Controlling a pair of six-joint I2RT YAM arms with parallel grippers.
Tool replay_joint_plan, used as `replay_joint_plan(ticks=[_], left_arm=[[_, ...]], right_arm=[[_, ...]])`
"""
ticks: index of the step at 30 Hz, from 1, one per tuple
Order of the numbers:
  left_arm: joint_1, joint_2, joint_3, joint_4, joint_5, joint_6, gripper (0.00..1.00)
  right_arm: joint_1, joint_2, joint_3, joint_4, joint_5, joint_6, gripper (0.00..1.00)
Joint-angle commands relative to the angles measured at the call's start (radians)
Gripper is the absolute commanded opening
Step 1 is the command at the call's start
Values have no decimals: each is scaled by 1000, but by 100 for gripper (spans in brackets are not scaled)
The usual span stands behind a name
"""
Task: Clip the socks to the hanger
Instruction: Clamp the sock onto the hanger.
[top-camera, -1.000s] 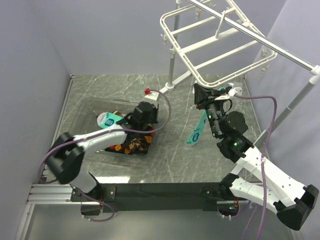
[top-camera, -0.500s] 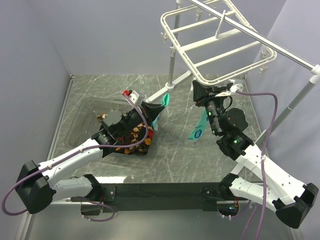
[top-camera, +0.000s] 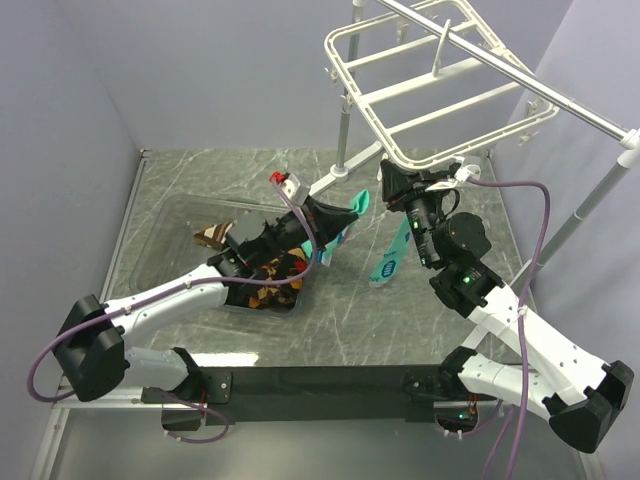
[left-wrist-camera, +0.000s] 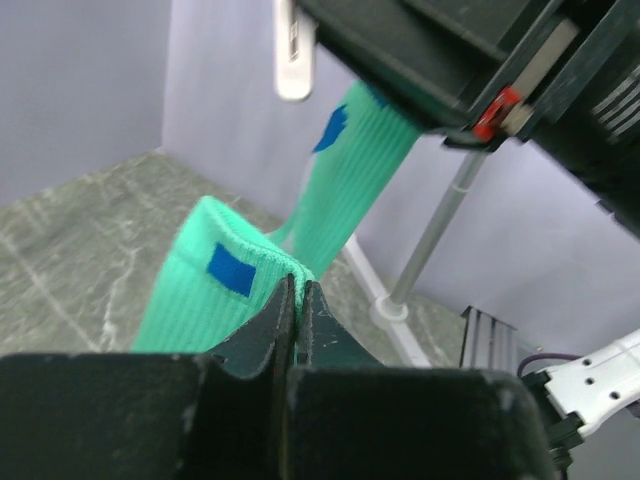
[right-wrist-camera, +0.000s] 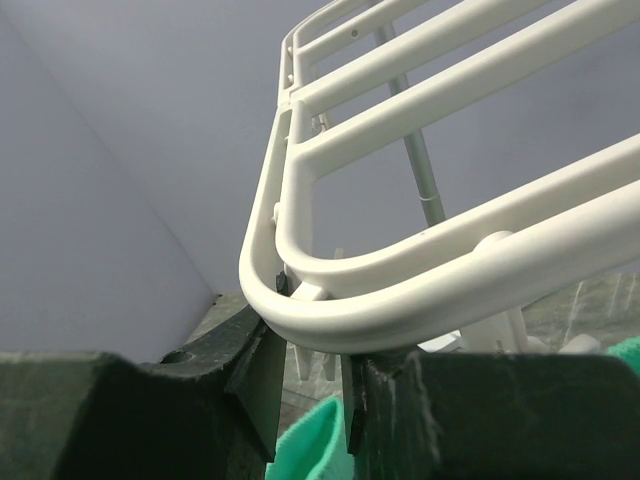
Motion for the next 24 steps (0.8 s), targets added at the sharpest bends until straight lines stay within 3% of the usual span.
replay_joint_plan(ticks=[1,24], left_arm=[[-20,17,85,98,18,-30,1],[-50,91,214,98,19,-11,1]], right_arm=[[-10,-2,28,37,1,-4,0],[-9,-32,-21,66,10,-22,0]])
